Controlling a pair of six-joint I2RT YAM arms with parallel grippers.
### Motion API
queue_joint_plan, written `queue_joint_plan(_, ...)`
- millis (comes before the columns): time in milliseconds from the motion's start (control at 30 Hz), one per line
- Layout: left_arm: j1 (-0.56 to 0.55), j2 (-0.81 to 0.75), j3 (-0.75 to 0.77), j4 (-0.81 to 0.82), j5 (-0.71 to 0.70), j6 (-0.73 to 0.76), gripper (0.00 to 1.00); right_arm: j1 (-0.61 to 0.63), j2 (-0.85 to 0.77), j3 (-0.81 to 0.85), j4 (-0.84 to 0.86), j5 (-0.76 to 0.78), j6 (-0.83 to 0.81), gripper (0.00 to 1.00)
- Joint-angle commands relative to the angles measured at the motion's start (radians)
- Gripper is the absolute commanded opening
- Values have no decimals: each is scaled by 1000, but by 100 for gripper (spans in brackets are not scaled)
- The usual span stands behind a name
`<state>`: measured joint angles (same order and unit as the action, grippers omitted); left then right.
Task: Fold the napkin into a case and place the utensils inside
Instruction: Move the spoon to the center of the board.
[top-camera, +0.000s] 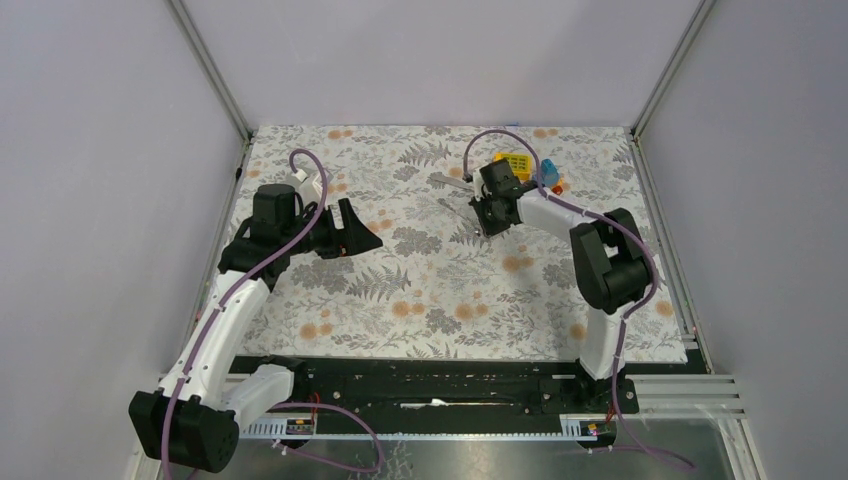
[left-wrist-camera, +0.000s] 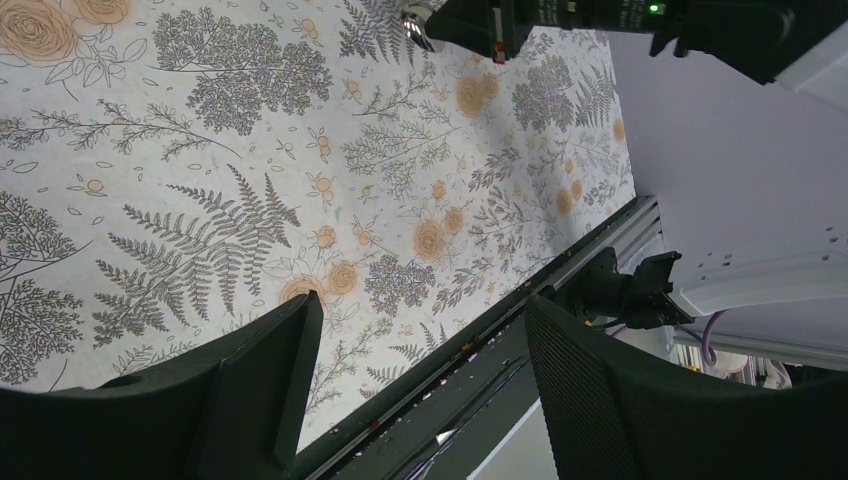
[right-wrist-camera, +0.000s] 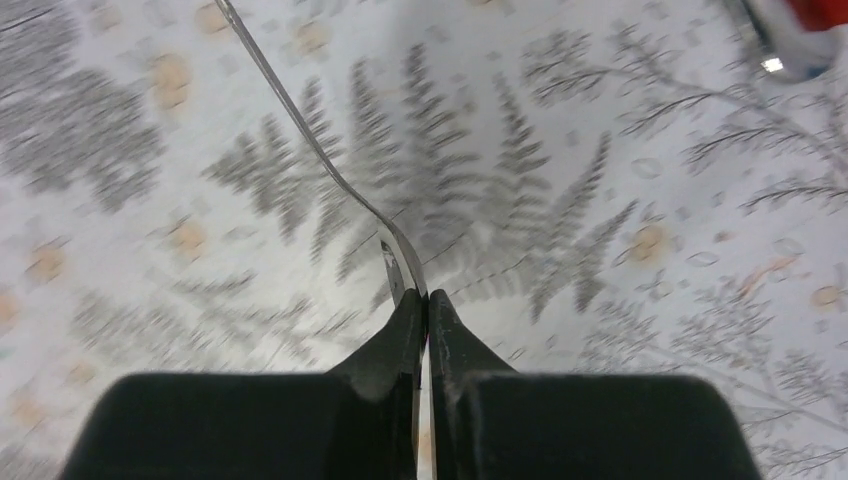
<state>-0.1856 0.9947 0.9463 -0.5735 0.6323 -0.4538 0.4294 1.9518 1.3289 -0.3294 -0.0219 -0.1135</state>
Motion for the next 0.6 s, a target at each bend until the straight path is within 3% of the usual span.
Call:
queue_joint_plan(0, 0, 3, 10, 37, 4, 12, 79, 21, -127, 8, -107, -183, 31, 0)
queue_joint_plan(100, 0, 13, 1, 37, 3, 31, 79, 117, -57, 86, -334, -252, -95, 0)
queue_joint_plan(200, 0, 8, -2, 27, -4, 50, 78, 239, 40, 144, -486, -214, -184, 5)
queue_joint_plan(467, 0, -41, -48, 23, -15, 60, 78, 357, 132, 244, -595, -316, -316, 0)
queue_joint_plan(533, 0, -44, -66, 22, -6, 64, 78, 363, 157, 282, -611, -313, -316, 5)
queue_joint_plan(567, 0, -44, -74, 22, -1, 68, 78, 363, 168, 302, -617, -304, -308, 13)
